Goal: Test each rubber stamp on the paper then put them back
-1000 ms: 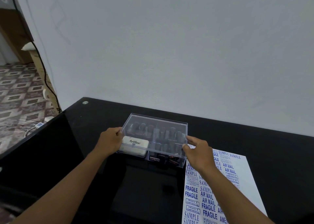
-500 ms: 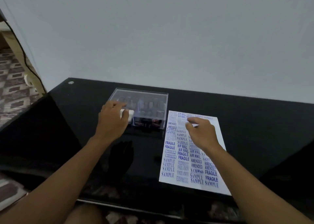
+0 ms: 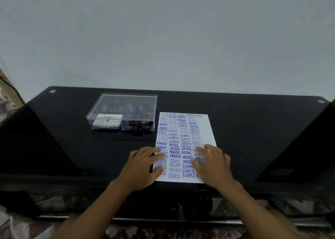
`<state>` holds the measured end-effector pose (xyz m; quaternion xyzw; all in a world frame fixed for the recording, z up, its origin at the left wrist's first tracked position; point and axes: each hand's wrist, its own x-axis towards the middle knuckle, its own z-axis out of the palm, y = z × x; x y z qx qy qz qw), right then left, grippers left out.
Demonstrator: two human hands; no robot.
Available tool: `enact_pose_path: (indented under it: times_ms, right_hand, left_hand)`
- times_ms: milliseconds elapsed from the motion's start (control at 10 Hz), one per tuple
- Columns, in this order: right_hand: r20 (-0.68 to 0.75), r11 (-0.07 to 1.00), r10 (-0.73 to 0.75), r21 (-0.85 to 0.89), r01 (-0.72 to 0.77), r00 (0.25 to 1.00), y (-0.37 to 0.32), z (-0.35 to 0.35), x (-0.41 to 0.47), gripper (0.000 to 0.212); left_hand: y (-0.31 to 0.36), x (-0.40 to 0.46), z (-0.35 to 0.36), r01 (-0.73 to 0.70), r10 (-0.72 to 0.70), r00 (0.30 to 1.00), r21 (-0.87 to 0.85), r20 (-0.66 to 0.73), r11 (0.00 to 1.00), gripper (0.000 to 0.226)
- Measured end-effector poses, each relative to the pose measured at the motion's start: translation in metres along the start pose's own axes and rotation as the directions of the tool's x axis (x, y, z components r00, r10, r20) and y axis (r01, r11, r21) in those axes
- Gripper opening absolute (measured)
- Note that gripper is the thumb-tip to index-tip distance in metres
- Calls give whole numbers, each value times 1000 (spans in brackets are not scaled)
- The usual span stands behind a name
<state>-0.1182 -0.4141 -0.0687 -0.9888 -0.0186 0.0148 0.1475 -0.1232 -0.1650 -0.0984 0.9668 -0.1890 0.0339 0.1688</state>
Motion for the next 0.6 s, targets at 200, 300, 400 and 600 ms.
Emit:
enact_pose_path:
  times_ms: [200, 300, 400, 600]
  right_hand:
    - [27, 1000, 1, 10, -2, 1000, -3, -1, 17, 52]
    - [13, 1000, 3, 8, -4, 1000, -6, 1, 25, 52]
    - [0, 1000, 8, 14, -8, 1000, -8, 4, 31, 52]
    - [-300, 981, 106, 190, -49, 948, -4, 6, 24, 50]
  left_hand:
    - [0, 11, 1, 49, -49, 999, 4, -5, 999, 67]
    - [-4, 19, 2, 54, -54, 998, -10, 11, 998, 58]
    - [-6, 21, 2, 63, -63, 998, -36, 16, 997, 64]
    - [-3, 13, 5, 18, -62, 976, -204, -211, 979, 47]
